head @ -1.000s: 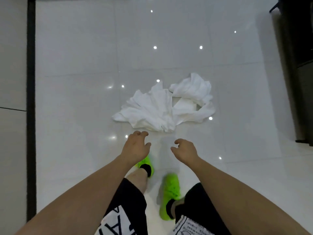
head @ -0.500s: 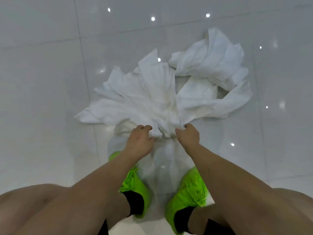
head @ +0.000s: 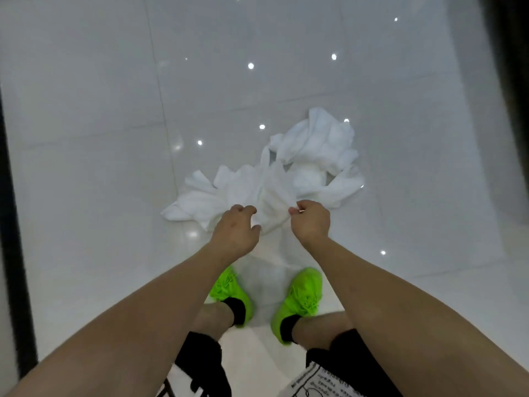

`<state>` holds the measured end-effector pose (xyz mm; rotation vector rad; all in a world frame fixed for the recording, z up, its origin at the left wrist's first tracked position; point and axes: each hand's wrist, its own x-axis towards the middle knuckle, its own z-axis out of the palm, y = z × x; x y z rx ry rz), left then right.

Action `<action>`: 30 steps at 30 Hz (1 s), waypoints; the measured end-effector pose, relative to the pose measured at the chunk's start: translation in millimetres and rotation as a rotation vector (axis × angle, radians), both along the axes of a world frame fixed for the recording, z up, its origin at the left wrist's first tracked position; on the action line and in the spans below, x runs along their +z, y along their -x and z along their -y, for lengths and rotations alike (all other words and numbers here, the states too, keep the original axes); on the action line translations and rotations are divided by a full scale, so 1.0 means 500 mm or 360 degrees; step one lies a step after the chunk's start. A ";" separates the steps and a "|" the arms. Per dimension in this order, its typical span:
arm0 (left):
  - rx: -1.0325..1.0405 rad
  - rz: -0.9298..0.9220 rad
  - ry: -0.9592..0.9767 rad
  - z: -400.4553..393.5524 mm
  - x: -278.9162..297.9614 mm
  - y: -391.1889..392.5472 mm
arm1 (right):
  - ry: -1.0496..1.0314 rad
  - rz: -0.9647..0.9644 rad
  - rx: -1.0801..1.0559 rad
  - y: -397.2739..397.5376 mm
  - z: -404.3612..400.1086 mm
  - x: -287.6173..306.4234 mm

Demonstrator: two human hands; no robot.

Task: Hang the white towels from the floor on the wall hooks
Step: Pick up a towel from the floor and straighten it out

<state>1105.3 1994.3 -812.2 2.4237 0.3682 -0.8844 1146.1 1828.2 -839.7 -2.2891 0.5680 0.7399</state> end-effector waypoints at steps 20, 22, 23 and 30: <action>-0.0785 0.1136 0.0399 0.229 1.137 -0.317 | -0.0384 0.1140 -0.0086 -0.171 0.209 1.230; -0.0863 0.1229 0.0579 0.258 1.211 -0.310 | -0.0386 0.1227 -0.0141 -0.132 0.238 1.305; -0.0924 0.1250 0.0619 0.271 1.237 -0.307 | -0.0376 0.1246 -0.0153 -0.115 0.251 1.331; -0.1121 0.1567 0.0584 0.418 1.366 -0.239 | -0.0065 0.1261 -0.0325 0.060 0.391 1.451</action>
